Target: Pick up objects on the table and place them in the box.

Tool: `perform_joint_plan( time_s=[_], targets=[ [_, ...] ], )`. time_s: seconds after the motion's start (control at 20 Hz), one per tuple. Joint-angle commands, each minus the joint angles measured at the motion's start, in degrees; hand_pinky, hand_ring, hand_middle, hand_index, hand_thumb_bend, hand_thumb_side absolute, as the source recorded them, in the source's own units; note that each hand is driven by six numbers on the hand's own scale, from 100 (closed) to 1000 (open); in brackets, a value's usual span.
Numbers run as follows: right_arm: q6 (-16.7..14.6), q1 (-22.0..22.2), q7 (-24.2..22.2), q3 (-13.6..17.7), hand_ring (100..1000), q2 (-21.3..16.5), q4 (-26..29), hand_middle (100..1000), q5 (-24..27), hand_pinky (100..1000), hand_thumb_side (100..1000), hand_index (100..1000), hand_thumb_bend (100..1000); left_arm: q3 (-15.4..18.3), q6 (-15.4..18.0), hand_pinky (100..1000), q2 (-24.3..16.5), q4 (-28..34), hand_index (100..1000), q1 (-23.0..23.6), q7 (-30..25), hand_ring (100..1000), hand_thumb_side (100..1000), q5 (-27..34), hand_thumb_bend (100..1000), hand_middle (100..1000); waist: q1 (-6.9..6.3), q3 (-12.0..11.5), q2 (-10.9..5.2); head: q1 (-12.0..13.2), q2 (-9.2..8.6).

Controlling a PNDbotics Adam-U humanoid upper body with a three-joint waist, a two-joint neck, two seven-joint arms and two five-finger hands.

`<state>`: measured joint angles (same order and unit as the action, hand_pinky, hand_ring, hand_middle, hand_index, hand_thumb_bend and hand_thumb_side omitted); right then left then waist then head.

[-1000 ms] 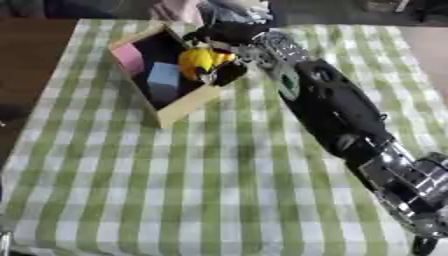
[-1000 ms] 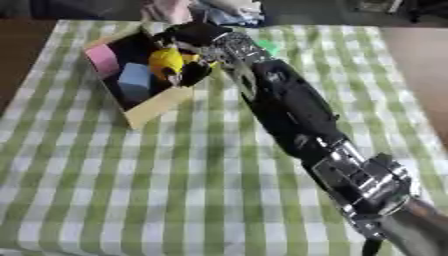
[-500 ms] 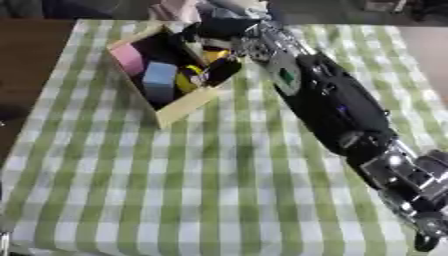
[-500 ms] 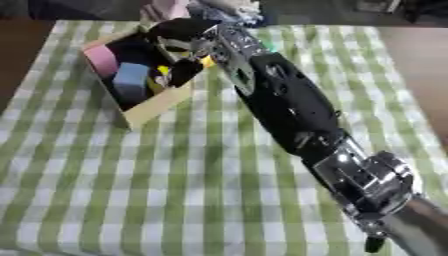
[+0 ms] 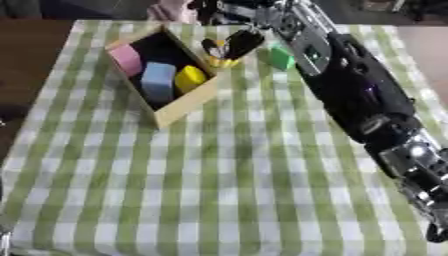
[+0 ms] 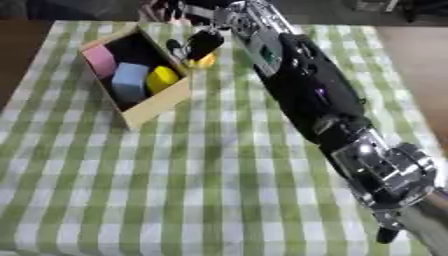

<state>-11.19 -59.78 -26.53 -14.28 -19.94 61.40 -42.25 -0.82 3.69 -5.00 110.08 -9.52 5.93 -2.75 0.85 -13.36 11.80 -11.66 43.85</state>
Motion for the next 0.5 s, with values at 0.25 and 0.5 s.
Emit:
perform_joint_plan(
  time_s=[0.25, 0.5],
  targets=[
    [2.95, -1.98, 6.74, 4.46, 865, -1.85, -6.44, 857, -2.4, 873, 281, 994, 100, 0.01, -0.23, 676, -0.22, 0.57, 776, -0.42, -0.96, 571, 823, -0.5, 104, 734, 0.2, -0.44, -0.58, -0.21, 0.27],
    [4.91, -2.02, 9.37, 6.67, 863, -1.7, -11.86, 860, -4.43, 868, 386, 993, 100, -0.14, -0.29, 678, -0.09, 0.69, 776, -0.67, -1.5, 572, 822, -0.62, 101, 734, -0.02, -1.48, -0.16, -0.71, 0.27]
  ],
)
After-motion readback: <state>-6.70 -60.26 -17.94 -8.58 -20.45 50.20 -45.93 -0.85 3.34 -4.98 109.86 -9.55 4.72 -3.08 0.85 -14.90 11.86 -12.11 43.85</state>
